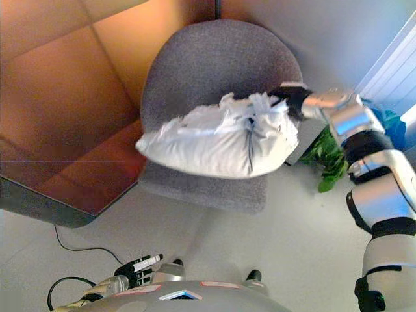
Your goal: Pick up the pillow and put it on the sofa.
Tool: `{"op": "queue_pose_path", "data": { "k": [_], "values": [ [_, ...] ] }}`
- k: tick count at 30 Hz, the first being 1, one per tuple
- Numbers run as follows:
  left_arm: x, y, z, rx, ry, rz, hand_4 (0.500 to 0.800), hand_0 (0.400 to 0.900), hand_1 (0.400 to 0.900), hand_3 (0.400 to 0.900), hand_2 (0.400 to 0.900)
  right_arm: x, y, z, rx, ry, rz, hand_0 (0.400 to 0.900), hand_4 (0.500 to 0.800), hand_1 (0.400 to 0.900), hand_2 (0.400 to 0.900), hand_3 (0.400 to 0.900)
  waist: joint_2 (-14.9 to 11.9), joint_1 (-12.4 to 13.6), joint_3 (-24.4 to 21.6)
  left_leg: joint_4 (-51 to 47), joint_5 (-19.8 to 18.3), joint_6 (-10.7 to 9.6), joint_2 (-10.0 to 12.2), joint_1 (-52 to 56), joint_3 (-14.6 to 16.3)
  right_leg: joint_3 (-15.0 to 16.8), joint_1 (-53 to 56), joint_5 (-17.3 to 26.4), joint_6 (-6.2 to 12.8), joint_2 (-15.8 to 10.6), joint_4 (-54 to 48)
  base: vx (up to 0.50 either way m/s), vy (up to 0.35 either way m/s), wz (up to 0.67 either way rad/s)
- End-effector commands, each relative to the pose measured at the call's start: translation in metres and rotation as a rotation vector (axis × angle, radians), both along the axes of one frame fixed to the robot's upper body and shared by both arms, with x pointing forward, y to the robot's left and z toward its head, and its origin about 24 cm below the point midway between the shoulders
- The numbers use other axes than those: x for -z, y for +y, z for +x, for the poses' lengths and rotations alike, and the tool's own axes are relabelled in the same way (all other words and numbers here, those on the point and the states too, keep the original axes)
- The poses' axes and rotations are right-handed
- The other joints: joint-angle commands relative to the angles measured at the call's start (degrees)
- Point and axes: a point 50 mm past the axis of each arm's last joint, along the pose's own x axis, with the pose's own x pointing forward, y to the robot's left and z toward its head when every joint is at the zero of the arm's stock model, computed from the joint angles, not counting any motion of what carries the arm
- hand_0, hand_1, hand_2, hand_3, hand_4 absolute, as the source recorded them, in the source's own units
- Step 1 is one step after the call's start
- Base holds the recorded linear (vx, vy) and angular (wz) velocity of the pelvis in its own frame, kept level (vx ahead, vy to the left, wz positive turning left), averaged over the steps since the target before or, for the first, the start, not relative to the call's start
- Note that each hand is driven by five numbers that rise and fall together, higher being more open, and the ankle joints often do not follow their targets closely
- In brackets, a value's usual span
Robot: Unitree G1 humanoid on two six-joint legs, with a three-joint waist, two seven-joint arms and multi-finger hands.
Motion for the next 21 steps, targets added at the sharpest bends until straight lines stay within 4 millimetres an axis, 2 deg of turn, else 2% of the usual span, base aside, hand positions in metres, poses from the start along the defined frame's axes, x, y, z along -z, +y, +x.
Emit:
{"op": "queue_pose_path", "data": {
  "k": [1, 6, 10, 15, 17, 19, 21],
  "values": [
    [-0.006, 0.028, -0.009, 0.028, 0.066, 0.097, 0.800, 0.900, 0.900, 0.900, 0.900, -0.153, 0.029, 0.005, -0.026, -0.501, 0.094, 0.400, 0.500, 0.400, 0.400, 0.400, -5.83, 2.11, -5.18, -3.28, 3.95, -0.36, 0.67, -1.21, -1.48, 0.89, 1.88, -0.52, 5.00, -5.20, 0.89, 0.06, 0.019, 0.11],
    [-0.004, 0.029, -0.019, -0.012, 0.082, 0.101, 0.800, 0.900, 0.900, 0.900, 0.900, -0.178, 0.026, 0.000, 0.046, -0.590, 0.079, 0.400, 0.500, 0.400, 0.400, 0.400, -6.45, 2.59, -5.71, -3.28, 3.88, -0.15, 0.43, -1.31, -2.44, 0.84, 2.28, -0.54, 4.94, -5.39, 1.02, 0.07, 0.026, 0.12],
    [-0.004, 0.030, -0.026, -0.031, 0.096, 0.106, 0.800, 0.900, 0.900, 0.900, 0.900, -0.185, 0.027, -0.001, 0.081, -0.628, 0.028, 0.400, 0.500, 0.400, 0.400, 0.400, -6.70, 3.06, -6.07, -3.61, 4.19, -0.19, 0.34, -1.74, -3.10, 0.60, 2.39, -0.46, 4.90, -5.28, 0.81, 0.09, 0.032, 0.10],
    [-0.003, 0.029, -0.035, -0.003, 0.127, 0.123, 0.800, 0.900, 0.900, 0.900, 0.900, -0.167, 0.028, 0.005, 0.098, -0.612, -0.127, 0.400, 0.500, 0.400, 0.400, 0.400, -6.90, 4.57, -5.88, -3.86, 4.76, -0.38, 0.33, -2.68, -4.32, -0.18, 2.46, -0.68, 4.75, -4.96, 0.56, 0.17, 0.059, 0.13],
    [-0.002, 0.029, -0.041, 0.025, 0.151, 0.130, 0.800, 0.900, 0.900, 0.900, 0.900, -0.151, 0.026, 0.010, 0.105, -0.567, -0.167, 0.400, 0.500, 0.400, 0.400, 0.400, -6.80, 5.45, -5.54, -3.90, 5.24, -0.55, 0.52, -3.43, -4.95, -0.61, 2.39, -1.14, 4.61, -4.73, 0.77, 0.22, 0.082, 0.22],
    [-0.002, 0.030, -0.044, 0.072, 0.157, 0.138, 0.800, 0.900, 0.900, 0.900, 0.900, -0.135, 0.025, 0.015, 0.120, -0.535, -0.202, 0.400, 0.500, 0.400, 0.400, 0.400, -6.58, 7.00, -4.37, -3.25, 5.70, -0.84, 0.93, -5.13, -5.89, -1.29, 1.74, -2.07, 4.32, -4.75, 1.87, 0.11, 0.058, 0.28],
    [-0.004, 0.033, -0.038, 0.111, 0.135, 0.149, 0.800, 0.900, 0.900, 0.900, 0.900, -0.127, 0.026, 0.019, 0.152, -0.547, -0.264, 0.400, 0.500, 0.400, 0.400, 0.400, -6.28, 8.55, -2.39, -2.29, 6.28, -1.15, 1.44, -8.13, -7.26, -1.87, -0.79, -2.69, 4.00, -5.17, 3.61, -0.09, -0.007, 0.27]
  ]
}}
